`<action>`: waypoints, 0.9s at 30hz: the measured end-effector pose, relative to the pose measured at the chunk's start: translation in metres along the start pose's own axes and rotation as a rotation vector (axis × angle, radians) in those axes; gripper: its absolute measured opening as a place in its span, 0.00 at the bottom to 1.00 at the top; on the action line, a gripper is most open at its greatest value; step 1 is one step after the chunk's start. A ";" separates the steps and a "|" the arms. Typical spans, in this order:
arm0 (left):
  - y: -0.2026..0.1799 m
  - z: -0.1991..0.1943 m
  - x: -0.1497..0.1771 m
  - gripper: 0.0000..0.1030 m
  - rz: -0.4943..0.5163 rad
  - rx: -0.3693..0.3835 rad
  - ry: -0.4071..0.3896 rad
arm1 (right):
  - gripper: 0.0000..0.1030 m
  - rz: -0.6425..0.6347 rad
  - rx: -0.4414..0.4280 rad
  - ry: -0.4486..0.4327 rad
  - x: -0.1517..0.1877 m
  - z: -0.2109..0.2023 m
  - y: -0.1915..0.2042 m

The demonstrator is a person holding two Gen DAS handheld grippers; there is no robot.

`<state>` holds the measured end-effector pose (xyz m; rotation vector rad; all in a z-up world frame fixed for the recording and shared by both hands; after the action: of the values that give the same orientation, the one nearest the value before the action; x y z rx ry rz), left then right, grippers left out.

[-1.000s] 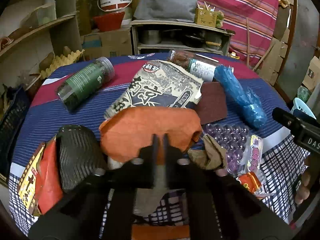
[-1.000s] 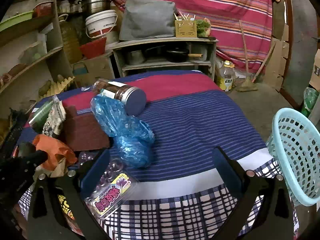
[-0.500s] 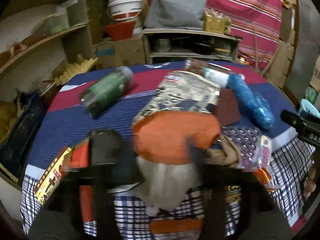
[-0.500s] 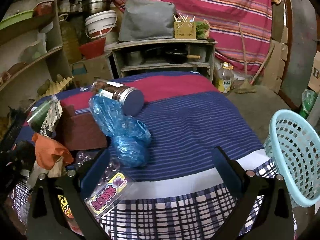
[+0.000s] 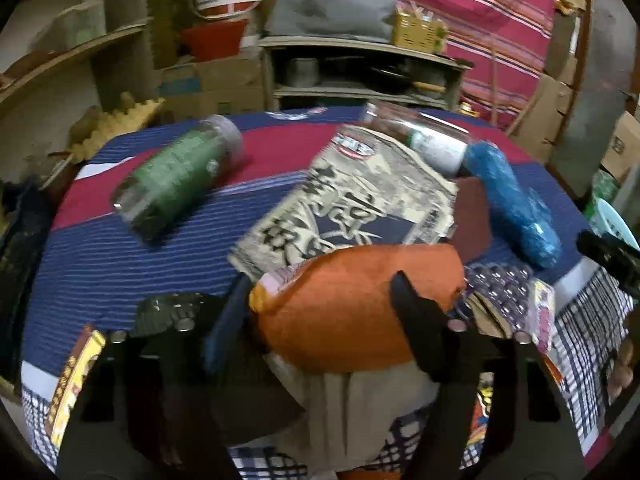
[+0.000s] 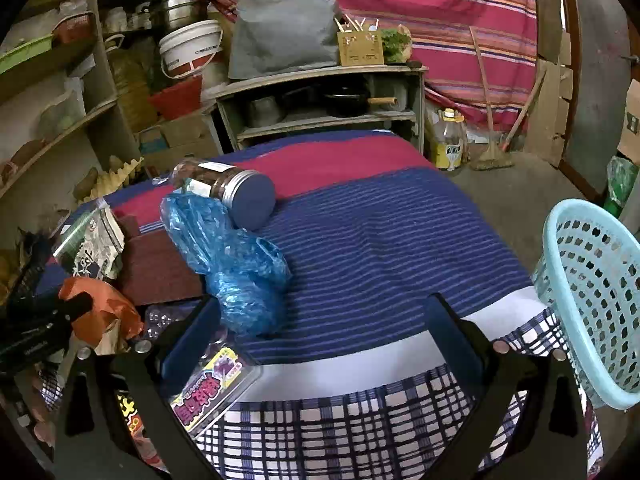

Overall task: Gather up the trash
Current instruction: 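Close the left tool on the orange cloth while the right tool grasps the blue plastic bag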

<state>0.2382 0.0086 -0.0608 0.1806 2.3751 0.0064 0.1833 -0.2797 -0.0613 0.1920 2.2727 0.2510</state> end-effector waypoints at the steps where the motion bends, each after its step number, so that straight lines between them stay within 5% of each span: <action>1: -0.002 0.000 0.002 0.58 0.006 0.001 0.003 | 0.96 0.000 0.001 0.000 0.000 0.000 0.000; 5: -0.005 -0.011 0.006 0.40 0.022 -0.041 -0.023 | 0.96 -0.016 0.000 0.003 0.001 0.001 0.001; 10: 0.001 -0.025 0.009 0.12 -0.017 0.004 -0.040 | 0.96 -0.035 0.007 0.004 0.002 0.003 0.007; 15: 0.000 -0.038 0.011 0.11 -0.024 -0.017 -0.061 | 0.96 -0.061 0.010 -0.004 0.002 0.001 0.011; 19: -0.007 -0.067 0.008 0.10 -0.008 -0.060 -0.154 | 0.96 -0.082 0.011 -0.012 0.002 0.000 0.014; 27: 0.007 -0.104 -0.005 0.09 -0.123 -0.084 -0.270 | 0.96 -0.132 0.002 -0.004 0.006 0.004 0.031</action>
<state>0.1715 0.0193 0.0184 -0.0060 2.1083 0.0212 0.1844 -0.2483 -0.0610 0.0431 2.2707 0.1790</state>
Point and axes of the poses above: each gripper's, at about its wrist camera, not at the fingertips, and z roughly the way its jaws point, y to its left, x to its underside, the point moved 3 cm from there along z, roughly the way its jaws point, and after that the axes turned 8 degrees about -x, right-handed, at the moved point
